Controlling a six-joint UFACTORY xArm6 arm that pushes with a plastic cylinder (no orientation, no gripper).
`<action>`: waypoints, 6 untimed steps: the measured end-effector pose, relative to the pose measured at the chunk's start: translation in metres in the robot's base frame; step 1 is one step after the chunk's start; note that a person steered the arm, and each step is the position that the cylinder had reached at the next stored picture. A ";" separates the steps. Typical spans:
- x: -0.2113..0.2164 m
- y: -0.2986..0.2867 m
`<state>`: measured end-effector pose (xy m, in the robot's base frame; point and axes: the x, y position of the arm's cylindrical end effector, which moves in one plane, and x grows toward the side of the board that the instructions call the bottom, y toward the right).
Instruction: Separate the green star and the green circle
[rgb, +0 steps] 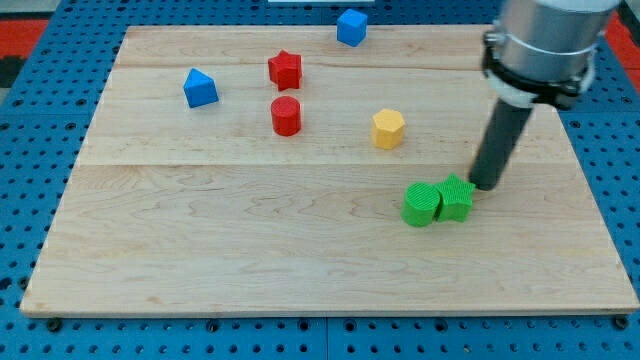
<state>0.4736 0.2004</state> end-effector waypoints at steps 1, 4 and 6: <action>0.024 0.017; 0.014 -0.133; 0.039 -0.131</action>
